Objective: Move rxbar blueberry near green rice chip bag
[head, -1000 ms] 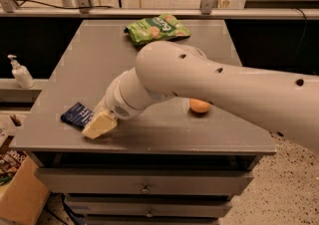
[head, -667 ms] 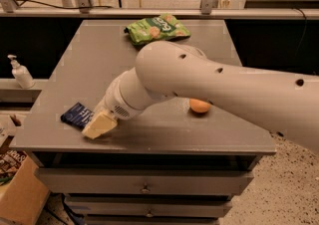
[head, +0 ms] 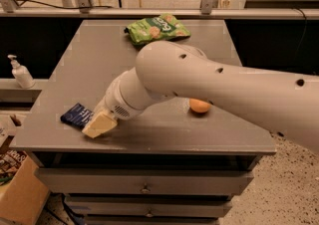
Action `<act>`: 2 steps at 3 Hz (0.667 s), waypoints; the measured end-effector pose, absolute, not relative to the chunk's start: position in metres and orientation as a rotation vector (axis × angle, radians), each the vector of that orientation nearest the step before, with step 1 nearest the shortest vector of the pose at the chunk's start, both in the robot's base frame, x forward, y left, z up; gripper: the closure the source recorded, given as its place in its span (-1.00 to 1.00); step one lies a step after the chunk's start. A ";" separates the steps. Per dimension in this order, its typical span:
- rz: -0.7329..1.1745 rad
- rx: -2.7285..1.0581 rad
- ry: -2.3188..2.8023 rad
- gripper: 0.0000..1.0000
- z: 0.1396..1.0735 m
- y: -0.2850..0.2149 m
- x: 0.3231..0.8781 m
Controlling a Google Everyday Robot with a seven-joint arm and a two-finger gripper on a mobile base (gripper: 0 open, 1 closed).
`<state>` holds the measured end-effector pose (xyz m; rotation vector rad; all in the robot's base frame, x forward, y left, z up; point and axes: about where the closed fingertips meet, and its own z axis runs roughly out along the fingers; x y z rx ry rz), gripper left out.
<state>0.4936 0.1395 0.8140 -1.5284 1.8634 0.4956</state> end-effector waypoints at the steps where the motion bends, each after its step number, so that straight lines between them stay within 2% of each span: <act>1: 0.496 -1.528 1.863 1.00 0.814 0.139 0.494; 2: 0.495 -1.528 1.863 1.00 0.814 0.139 0.494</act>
Offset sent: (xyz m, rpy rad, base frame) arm 0.0841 -0.0313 0.1009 0.1795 -0.1700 -0.1513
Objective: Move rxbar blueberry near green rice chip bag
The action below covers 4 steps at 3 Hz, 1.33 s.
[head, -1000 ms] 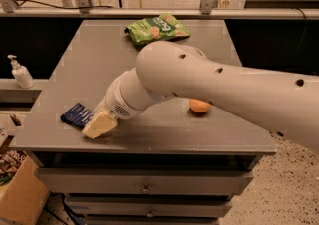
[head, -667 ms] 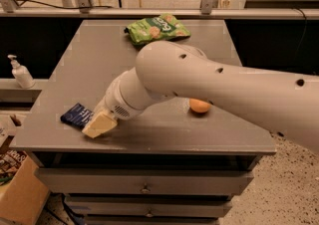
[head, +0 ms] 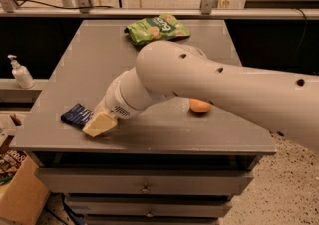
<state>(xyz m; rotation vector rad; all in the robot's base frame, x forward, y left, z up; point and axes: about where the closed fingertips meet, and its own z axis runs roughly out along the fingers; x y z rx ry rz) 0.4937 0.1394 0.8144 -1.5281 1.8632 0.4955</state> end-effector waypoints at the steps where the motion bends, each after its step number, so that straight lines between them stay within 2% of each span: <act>1: 0.495 -1.528 1.863 1.00 0.814 0.139 0.494; 2: 0.495 -1.528 1.863 0.67 0.814 0.139 0.494; 3: 0.495 -1.528 1.863 0.19 0.815 0.139 0.494; 4: 0.491 -1.530 1.859 0.23 0.817 0.140 0.493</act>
Offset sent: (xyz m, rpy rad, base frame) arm 0.0000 0.0000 0.0001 0.0000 -0.0001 0.0000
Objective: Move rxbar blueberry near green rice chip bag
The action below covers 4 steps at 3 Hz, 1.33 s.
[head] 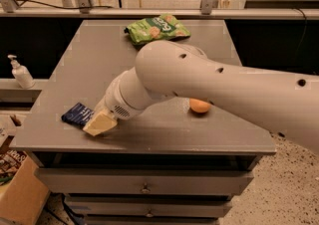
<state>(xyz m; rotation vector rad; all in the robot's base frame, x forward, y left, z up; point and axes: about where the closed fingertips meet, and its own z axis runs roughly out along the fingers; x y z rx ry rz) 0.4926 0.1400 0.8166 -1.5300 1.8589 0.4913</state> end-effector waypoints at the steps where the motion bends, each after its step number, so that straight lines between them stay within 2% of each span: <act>1: 0.479 -1.536 1.845 0.69 0.826 0.140 0.495; 2: 0.456 -1.542 1.831 1.00 0.842 0.137 0.499; 3: 0.408 -1.493 1.816 1.00 0.868 0.114 0.529; 4: 0.407 -1.494 1.814 1.00 0.869 0.114 0.528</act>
Offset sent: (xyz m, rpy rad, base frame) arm 0.0119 -0.0049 0.0297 -0.0047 -0.0385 0.0060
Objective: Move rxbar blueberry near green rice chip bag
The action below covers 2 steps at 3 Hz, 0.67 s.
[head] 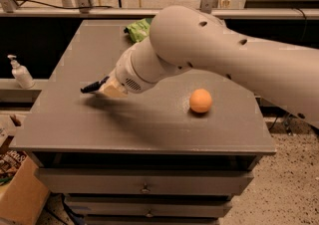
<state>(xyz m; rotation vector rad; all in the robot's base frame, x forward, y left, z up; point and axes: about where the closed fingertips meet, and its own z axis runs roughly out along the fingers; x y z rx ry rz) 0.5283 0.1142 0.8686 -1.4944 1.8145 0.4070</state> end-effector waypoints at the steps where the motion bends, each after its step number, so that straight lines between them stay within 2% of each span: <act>1: 0.331 -1.475 1.812 1.00 0.875 0.093 0.540; 2: 0.261 -1.421 1.809 1.00 0.887 0.055 0.567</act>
Offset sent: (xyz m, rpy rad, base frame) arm 0.0791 -0.1115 0.0336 -0.0249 -0.1608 -0.1622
